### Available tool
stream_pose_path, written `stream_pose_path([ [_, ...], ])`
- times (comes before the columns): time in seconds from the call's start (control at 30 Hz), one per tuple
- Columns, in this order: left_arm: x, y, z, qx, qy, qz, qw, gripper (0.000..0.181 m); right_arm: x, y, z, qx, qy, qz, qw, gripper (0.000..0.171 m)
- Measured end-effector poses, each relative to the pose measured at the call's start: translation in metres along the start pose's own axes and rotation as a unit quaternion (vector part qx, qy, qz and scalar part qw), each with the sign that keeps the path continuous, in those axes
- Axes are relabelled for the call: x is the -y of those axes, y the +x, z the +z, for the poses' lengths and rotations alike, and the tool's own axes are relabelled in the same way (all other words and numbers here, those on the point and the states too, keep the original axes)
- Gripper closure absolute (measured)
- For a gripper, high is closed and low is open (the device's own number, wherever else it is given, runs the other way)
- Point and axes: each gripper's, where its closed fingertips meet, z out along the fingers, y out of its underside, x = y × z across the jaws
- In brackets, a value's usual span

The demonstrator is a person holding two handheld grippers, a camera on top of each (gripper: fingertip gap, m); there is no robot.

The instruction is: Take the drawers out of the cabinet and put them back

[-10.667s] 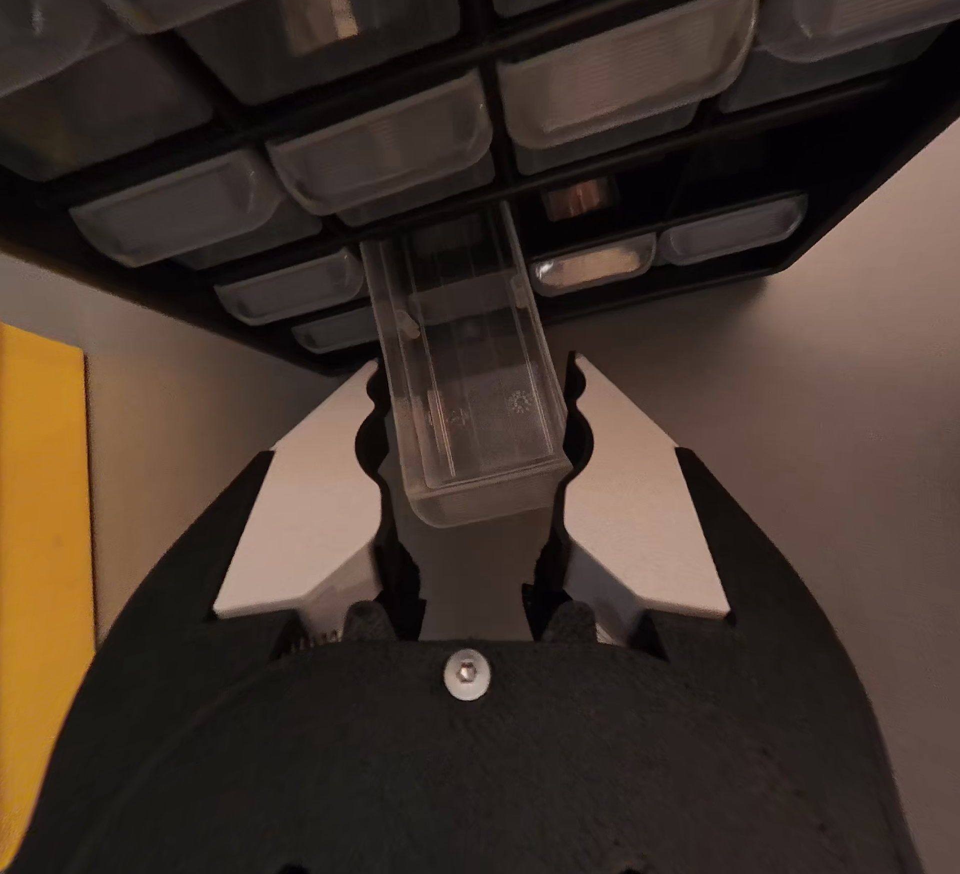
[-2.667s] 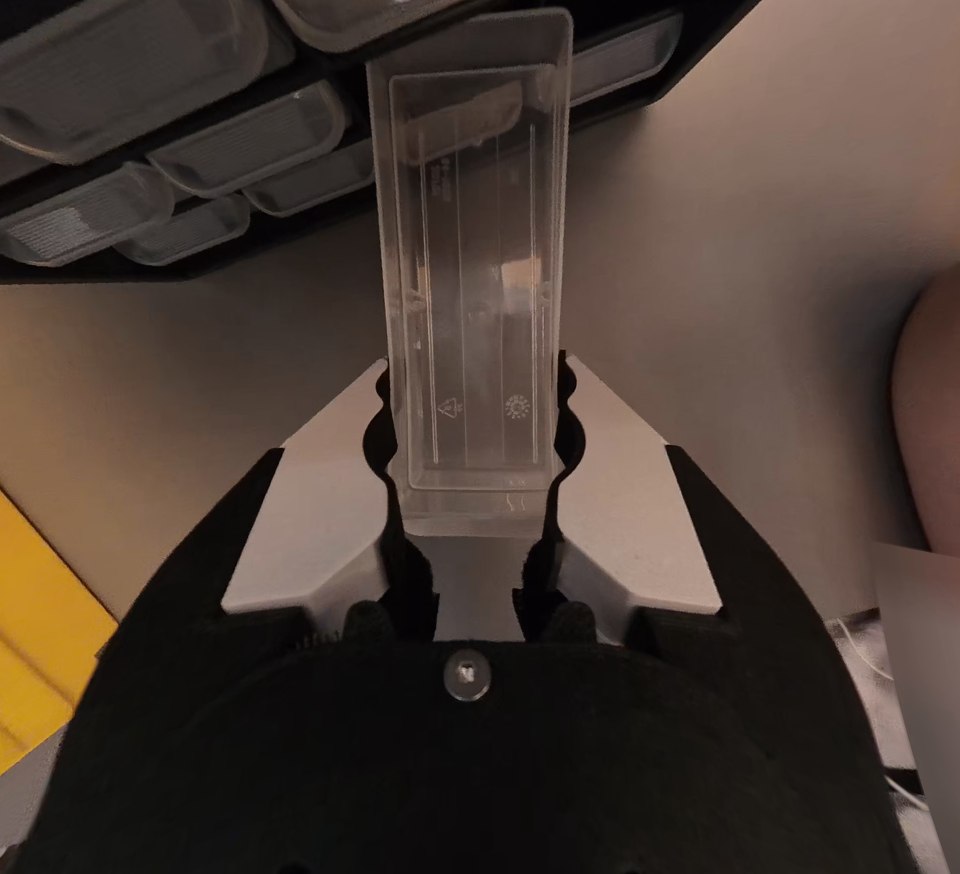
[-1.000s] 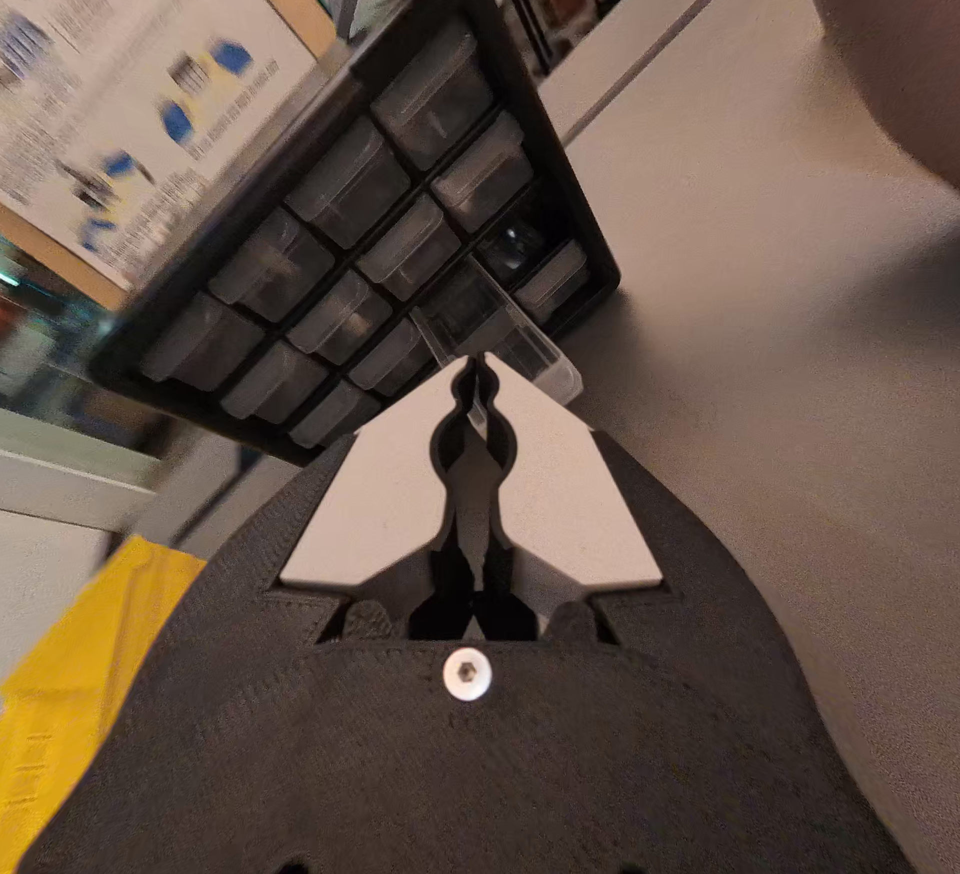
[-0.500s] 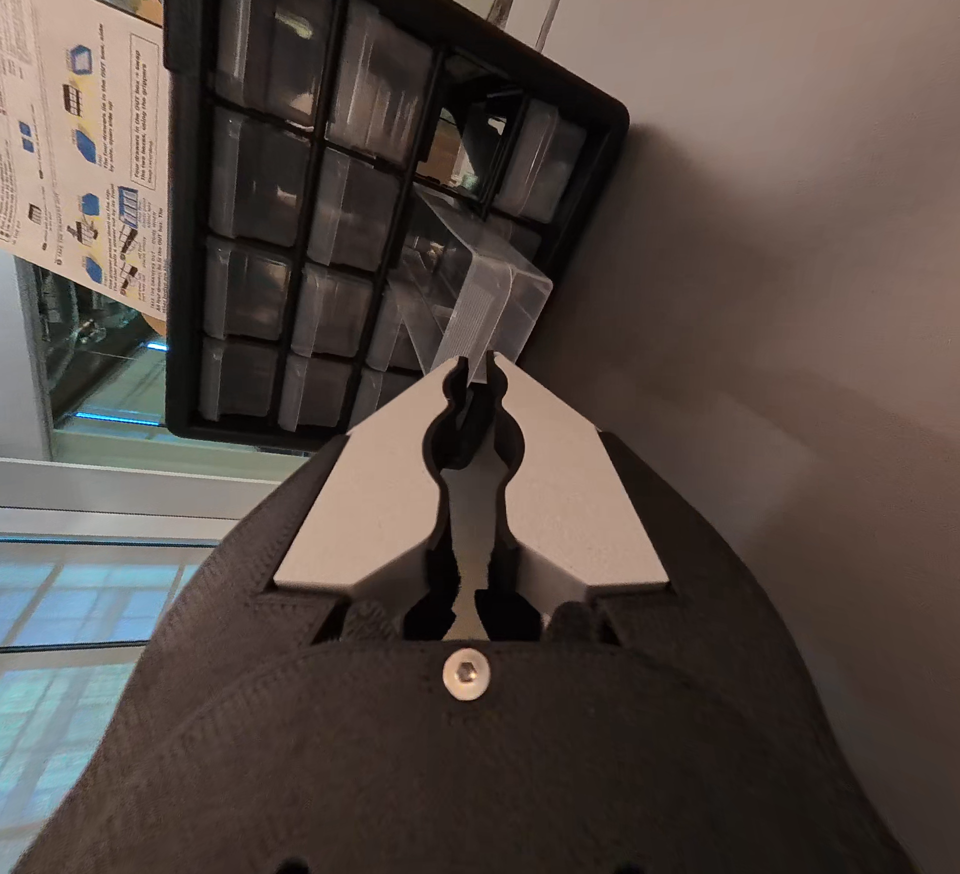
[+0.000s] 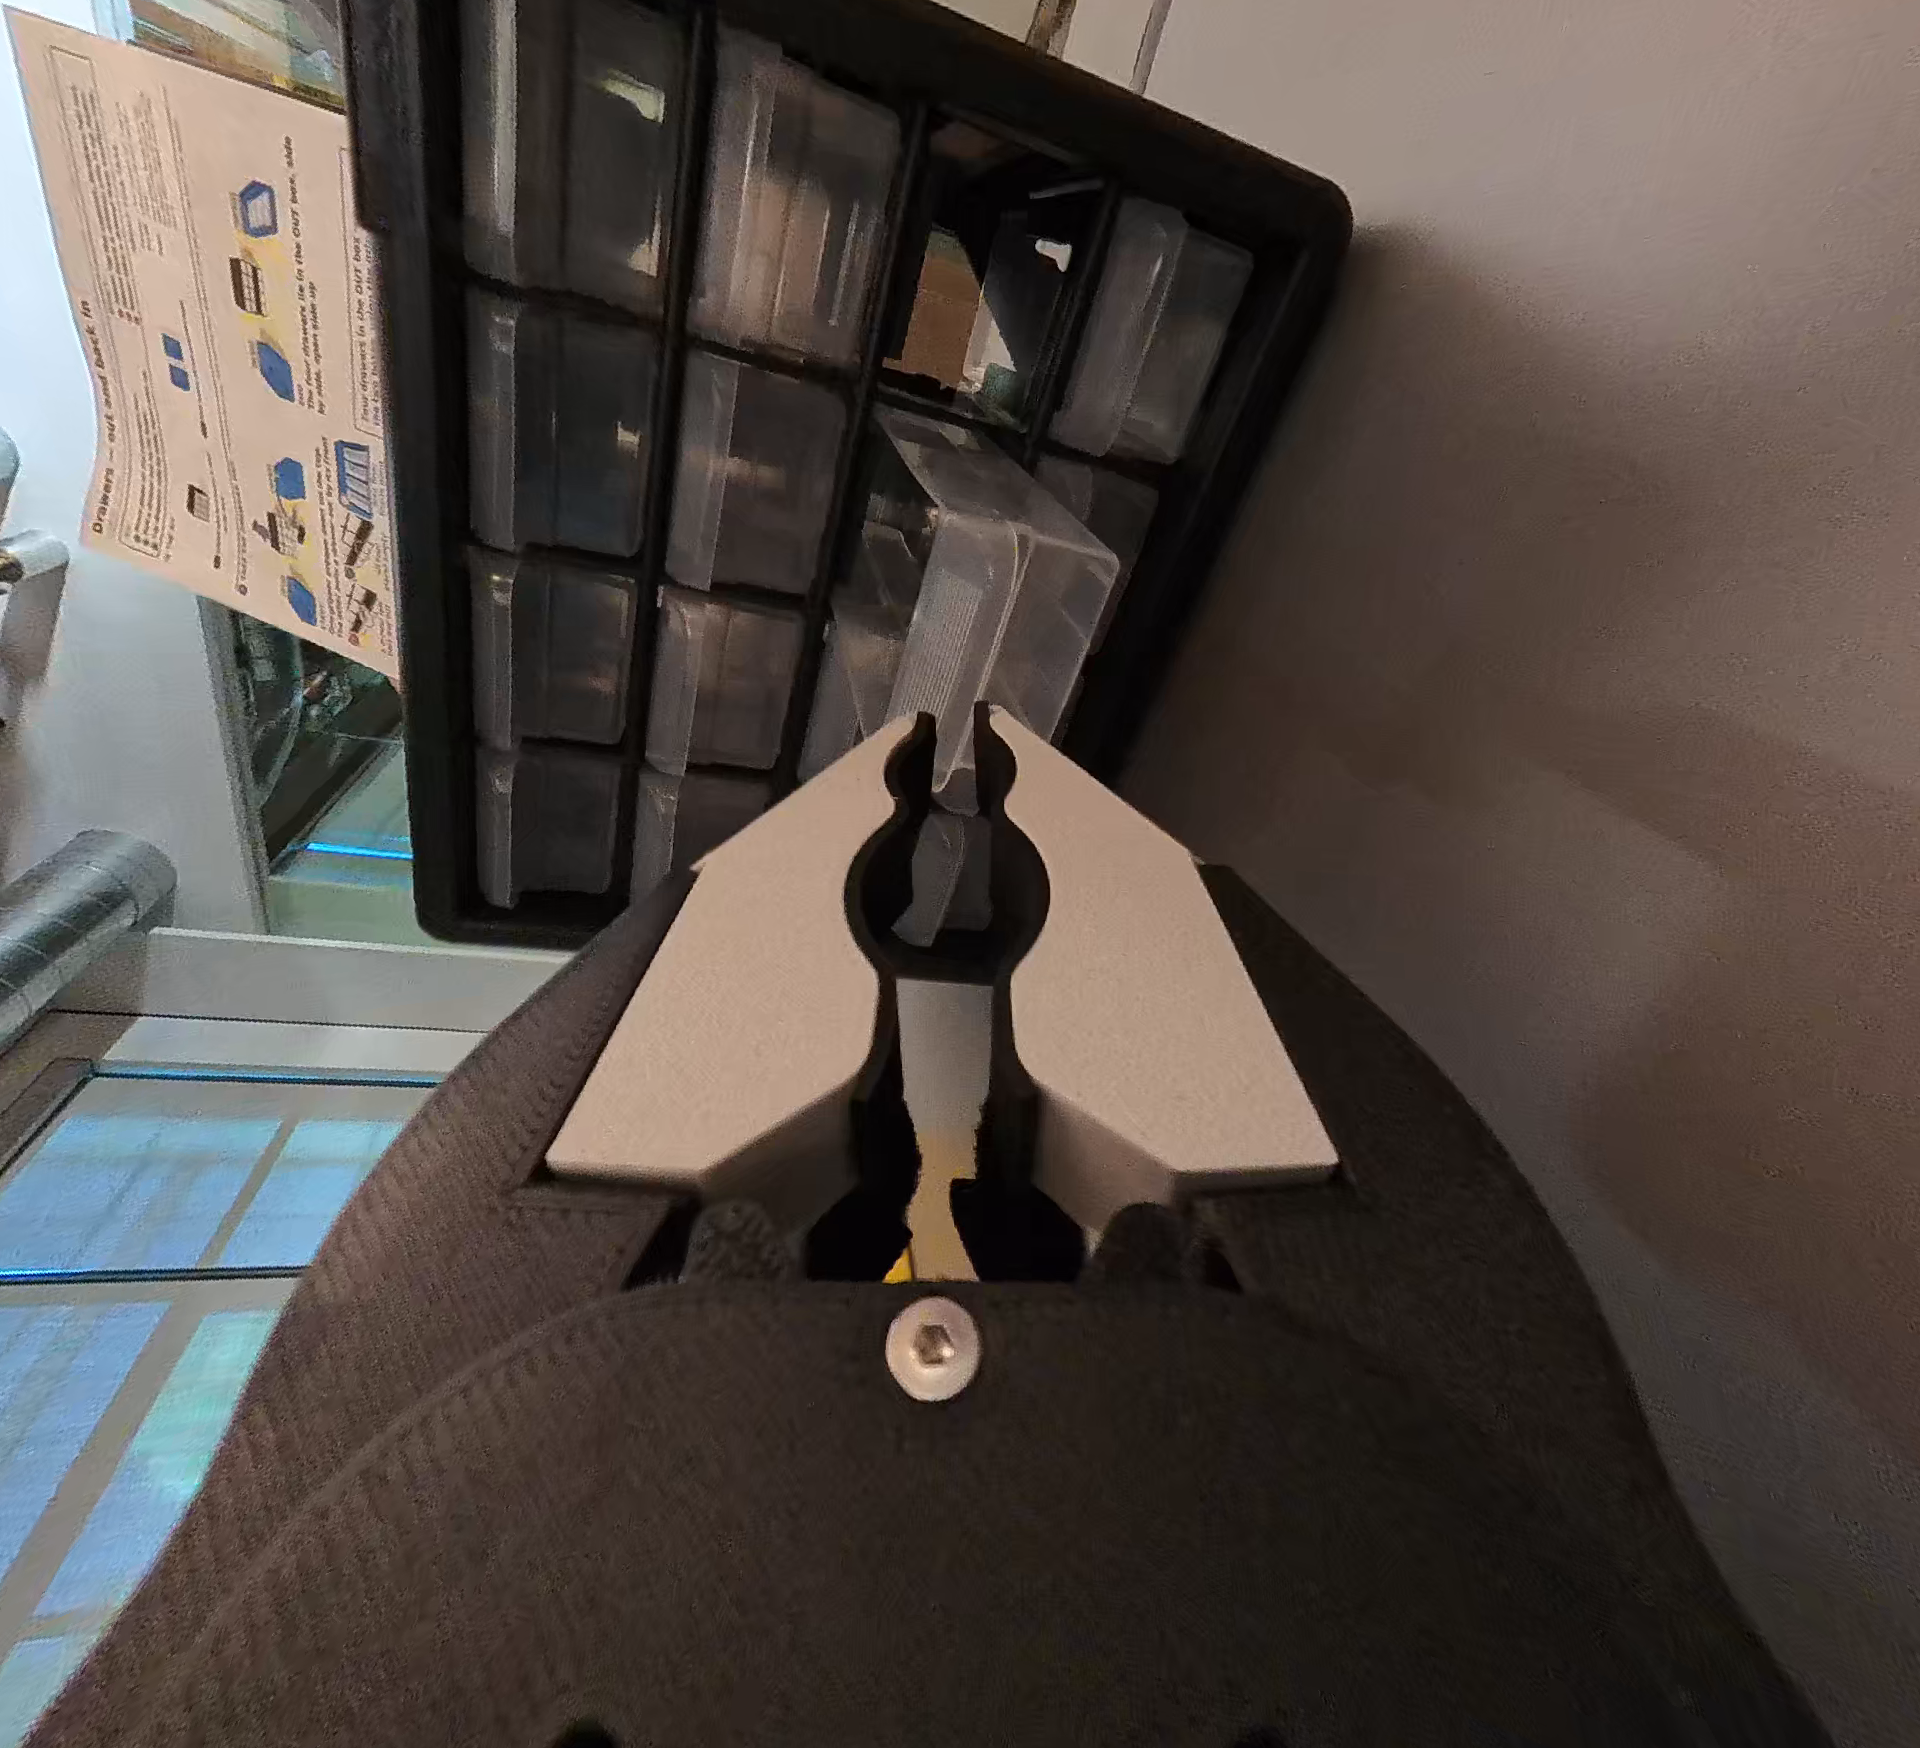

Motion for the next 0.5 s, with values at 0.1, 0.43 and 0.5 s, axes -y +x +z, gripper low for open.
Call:
stream_pose_path([
  [0.1,0.003,-0.005,0.014,0.006,-0.007,0.006,1.0,0.176,0.0,0.0,0.0,0.001,0.001,0.0,1.0,0.171],
  [0.43,0.007,-0.014,0.061,0.003,-0.013,-0.039,0.999,0.175,0.0,0.0,0.0,0.013,0.007,0.013,1.0,0.171],
  [0.5,0.007,-0.015,0.067,0.007,-0.016,-0.042,0.999,0.176,0.0,0.0,0.0,0.015,0.008,0.014,1.0,0.171],
])
